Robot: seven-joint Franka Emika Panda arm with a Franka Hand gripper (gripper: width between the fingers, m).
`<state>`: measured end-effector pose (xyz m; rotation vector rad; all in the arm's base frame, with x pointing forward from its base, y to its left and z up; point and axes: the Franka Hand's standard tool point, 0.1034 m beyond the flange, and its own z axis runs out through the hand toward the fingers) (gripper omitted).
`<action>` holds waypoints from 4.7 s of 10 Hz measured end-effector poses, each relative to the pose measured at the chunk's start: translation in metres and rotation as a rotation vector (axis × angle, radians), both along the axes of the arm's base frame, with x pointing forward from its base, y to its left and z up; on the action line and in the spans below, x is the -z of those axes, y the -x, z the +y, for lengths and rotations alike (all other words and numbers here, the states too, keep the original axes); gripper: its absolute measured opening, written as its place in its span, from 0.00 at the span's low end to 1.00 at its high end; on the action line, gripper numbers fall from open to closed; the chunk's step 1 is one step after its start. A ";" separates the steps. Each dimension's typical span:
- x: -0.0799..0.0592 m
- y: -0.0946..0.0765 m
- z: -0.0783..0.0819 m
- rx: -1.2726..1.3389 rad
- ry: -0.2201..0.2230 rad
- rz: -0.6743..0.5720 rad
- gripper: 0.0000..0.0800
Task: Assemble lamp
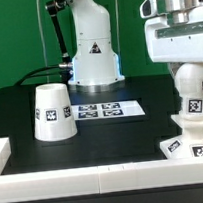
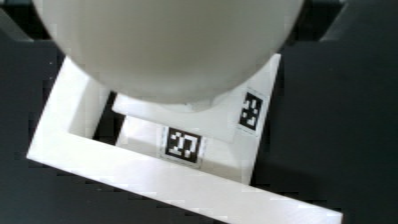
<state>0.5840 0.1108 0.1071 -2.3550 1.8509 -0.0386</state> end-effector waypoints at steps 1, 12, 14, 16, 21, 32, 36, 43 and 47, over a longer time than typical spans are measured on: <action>0.000 0.000 0.000 -0.032 0.004 -0.002 0.72; -0.002 -0.005 0.000 -1.094 0.146 -0.095 0.87; -0.002 -0.007 -0.001 -1.410 0.214 -0.115 0.87; -0.003 -0.009 -0.002 -1.645 0.248 -0.118 0.87; -0.002 -0.010 -0.008 -1.948 0.281 -0.130 0.87; -0.003 -0.029 0.001 -2.708 0.343 -0.054 0.87; -0.002 -0.029 -0.003 -2.695 0.341 -0.052 0.72; -0.003 -0.029 -0.002 -2.252 0.335 -0.060 0.72; -0.003 -0.030 -0.005 -1.960 0.323 -0.053 0.72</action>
Offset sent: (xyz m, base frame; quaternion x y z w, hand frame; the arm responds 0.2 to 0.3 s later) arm 0.0141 -0.0082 0.0056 -0.0108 0.0359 -0.1839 0.9822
